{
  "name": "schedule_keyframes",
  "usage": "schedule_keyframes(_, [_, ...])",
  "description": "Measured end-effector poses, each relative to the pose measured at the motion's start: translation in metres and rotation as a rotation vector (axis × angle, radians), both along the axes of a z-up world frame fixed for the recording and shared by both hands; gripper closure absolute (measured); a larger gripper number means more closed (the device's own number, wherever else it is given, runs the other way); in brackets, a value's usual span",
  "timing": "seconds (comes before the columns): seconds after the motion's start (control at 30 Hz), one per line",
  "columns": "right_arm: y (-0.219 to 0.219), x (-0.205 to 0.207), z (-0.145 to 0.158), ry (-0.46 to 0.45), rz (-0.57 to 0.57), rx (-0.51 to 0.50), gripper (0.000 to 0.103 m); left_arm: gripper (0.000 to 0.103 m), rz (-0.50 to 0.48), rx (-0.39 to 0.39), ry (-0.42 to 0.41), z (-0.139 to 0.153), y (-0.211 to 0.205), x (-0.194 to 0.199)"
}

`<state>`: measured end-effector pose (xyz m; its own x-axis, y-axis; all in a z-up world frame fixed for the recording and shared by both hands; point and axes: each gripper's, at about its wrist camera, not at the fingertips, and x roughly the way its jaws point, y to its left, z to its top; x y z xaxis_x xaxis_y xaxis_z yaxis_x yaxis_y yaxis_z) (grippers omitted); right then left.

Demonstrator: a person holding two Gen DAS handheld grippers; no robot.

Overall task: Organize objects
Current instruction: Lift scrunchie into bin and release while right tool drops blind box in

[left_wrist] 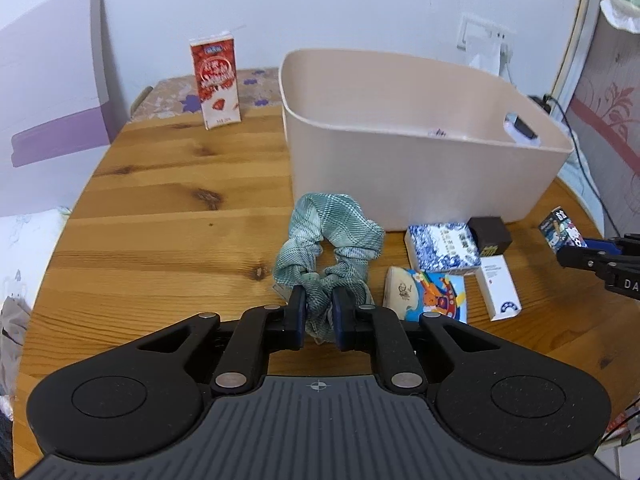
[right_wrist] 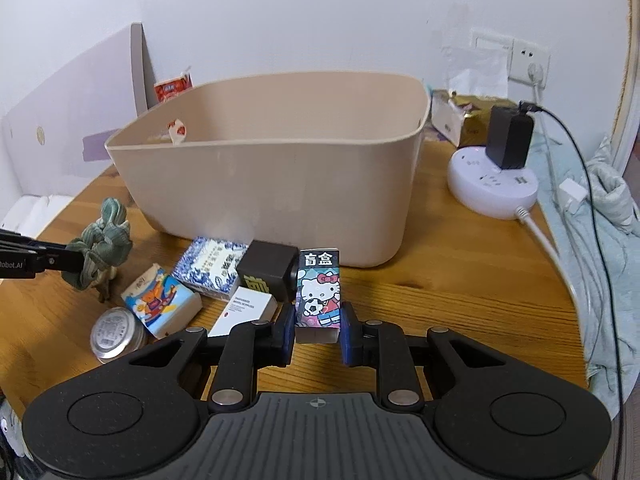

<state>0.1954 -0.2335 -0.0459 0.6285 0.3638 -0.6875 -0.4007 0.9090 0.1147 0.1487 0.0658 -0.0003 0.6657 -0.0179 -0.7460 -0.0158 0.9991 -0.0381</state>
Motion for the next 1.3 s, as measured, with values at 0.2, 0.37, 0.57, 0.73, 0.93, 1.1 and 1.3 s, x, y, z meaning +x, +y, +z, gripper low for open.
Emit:
schedule_keyframes(0.2, [-0.009, -0.012, 0.027, -0.074, -0.006, 0.018, 0.082, 0.09, 0.012, -0.006, -0.078, 0.025, 0.006, -0.016])
schedule_keyframes(0.37, [-0.013, -0.019, 0.049, -0.142, -0.008, 0.031, 0.082, 0.09, 0.02, -0.007, -0.14, 0.046, 0.009, -0.022])
schedule_keyframes(0.57, [-0.017, -0.019, 0.072, -0.21, -0.02, 0.052, 0.082, 0.09, 0.008, -0.001, -0.208, 0.07, 0.005, -0.02])
schedule_keyframes(0.73, [-0.019, -0.01, 0.087, -0.254, -0.044, 0.081, 0.082, 0.09, 0.001, 0.0, -0.248, 0.086, -0.001, -0.006])
schedule_keyframes(0.93, [-0.017, 0.011, 0.103, -0.306, -0.065, 0.086, 0.082, 0.09, -0.027, -0.007, -0.248, 0.092, -0.012, 0.029])
schedule_keyframes(1.1, [-0.011, 0.033, 0.108, -0.319, -0.066, 0.067, 0.082, 0.09, -0.036, -0.013, -0.216, 0.086, -0.025, 0.068])
schedule_keyframes(1.3, [0.001, 0.061, 0.097, -0.285, -0.054, 0.022, 0.082, 0.09, -0.047, -0.005, -0.14, 0.063, -0.039, 0.11])
